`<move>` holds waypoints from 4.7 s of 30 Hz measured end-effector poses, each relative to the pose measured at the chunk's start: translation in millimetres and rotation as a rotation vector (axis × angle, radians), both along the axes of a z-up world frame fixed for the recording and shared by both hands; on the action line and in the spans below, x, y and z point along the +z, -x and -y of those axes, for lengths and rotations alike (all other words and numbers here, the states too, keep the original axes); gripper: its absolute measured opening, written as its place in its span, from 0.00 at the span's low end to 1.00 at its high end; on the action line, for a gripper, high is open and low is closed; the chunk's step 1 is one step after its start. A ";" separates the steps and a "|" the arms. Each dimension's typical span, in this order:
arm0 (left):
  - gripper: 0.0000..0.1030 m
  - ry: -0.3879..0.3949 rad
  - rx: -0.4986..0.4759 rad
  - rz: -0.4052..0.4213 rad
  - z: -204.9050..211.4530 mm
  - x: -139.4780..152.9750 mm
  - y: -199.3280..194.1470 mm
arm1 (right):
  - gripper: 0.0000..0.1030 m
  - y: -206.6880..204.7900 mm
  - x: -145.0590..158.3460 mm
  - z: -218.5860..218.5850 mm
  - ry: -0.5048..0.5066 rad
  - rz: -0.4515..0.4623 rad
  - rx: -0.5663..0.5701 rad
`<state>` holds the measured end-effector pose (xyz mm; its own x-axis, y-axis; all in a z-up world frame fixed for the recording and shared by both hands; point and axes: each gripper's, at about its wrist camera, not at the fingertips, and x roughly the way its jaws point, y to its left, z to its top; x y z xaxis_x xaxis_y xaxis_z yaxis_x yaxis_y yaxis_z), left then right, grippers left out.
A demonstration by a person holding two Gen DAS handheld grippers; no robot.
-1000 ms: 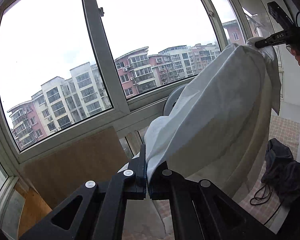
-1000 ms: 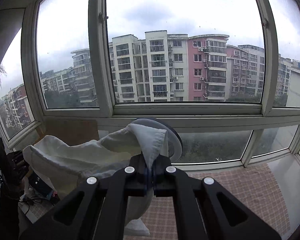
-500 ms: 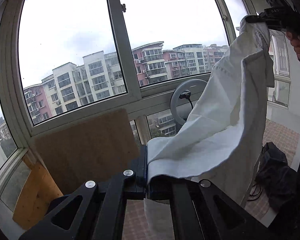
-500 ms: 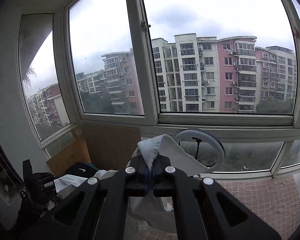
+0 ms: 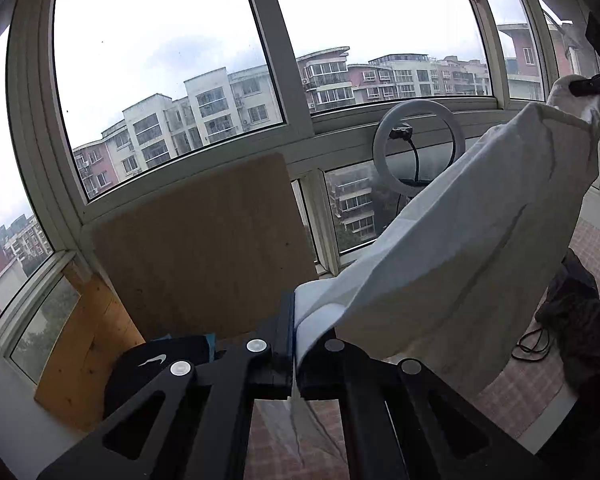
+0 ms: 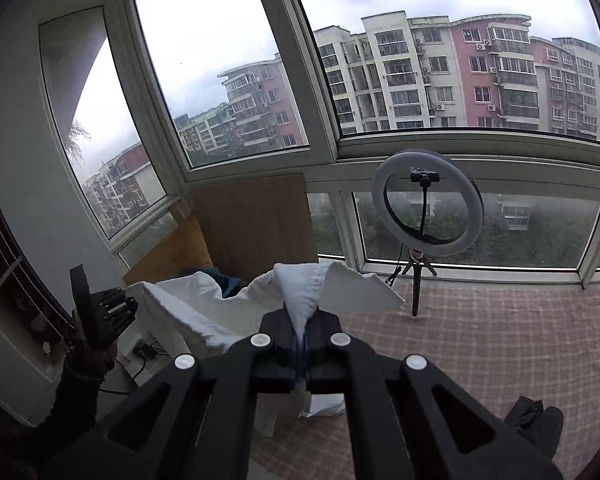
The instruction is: Fold clothes
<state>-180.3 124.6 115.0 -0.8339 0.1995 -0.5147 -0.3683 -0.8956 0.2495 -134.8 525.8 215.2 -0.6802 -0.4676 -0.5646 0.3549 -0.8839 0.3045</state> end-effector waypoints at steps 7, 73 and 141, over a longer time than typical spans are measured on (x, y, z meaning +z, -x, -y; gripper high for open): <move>0.01 0.108 -0.011 0.306 -7.7 -124.9 -1.0 | 0.02 29.0 -231.6 -11.2 0.127 0.401 -0.030; 0.01 0.167 -0.196 -0.170 42.5 103.8 -82.8 | 0.03 -67.9 185.6 84.7 -0.148 -0.634 -0.066; 0.25 -0.010 0.304 0.558 104.0 -197.9 9.2 | 0.28 45.3 -253.3 11.7 0.263 0.236 0.232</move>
<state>-189.5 20.6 -82.9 -0.4607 0.0025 -0.8876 -0.1691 -0.9819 0.0851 -180.1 514.0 -38.1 -0.4058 -0.7424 -0.5331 0.4289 -0.6697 0.6063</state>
